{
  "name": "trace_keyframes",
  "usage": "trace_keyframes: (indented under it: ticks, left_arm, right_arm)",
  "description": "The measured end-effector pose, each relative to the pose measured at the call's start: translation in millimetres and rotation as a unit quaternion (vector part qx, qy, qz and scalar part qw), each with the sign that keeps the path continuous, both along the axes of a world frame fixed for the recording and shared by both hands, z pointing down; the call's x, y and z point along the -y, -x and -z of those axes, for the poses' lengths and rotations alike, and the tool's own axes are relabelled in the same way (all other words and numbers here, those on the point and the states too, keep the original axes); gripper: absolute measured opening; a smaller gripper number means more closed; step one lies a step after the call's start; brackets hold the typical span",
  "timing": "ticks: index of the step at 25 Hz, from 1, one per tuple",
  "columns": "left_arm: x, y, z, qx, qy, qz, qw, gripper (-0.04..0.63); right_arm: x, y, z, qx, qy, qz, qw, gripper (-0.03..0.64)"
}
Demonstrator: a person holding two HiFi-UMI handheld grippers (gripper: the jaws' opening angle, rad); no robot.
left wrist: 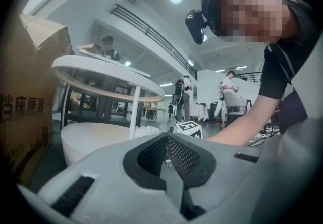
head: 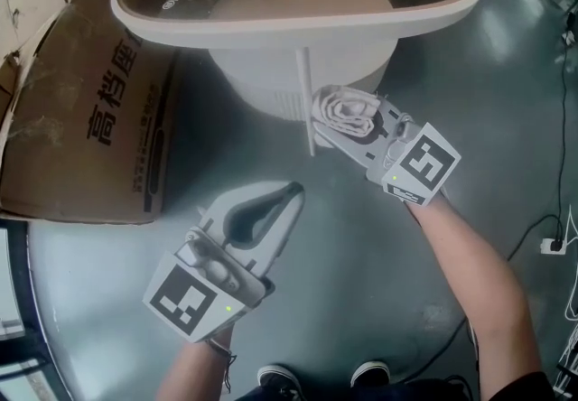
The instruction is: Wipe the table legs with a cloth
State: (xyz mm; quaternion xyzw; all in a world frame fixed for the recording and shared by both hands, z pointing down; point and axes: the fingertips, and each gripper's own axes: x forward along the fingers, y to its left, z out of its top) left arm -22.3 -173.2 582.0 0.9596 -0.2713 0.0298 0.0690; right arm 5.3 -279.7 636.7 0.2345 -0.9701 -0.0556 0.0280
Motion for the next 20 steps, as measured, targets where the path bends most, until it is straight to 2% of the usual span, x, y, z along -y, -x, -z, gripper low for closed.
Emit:
trace_keyframes:
  ticks: [10,14,17,18,20]
  left_arm:
    - [-12,1,-45,0.017,0.036,-0.006,0.9992,0.005]
    - [-17,-4,-52,0.015,0.039,-0.01,0.9991,0.005]
    - [-18,-12,-55,0.017,0.037,-0.019,0.999,0.005]
    - [-17,-14,-56,0.017,0.04,-0.019,0.9989,0.005]
    - [-15,-16,-59,0.016,0.048,-0.02,0.9985,0.005]
  right_arm:
    - [-1,-2,-89,0.041,0.084,-0.038,0.995,0.078]
    - [-5,0,-124,0.012,0.108,-0.046,0.993,0.078]
    - [-7,-3,-152,-0.066,0.129,-0.04,0.989,0.081]
    - [-5,-8,-158,-0.078,0.146,-0.047,0.985,0.081]
    - [1,-28,-153,-0.055,0.177,-0.08,0.979,0.081]
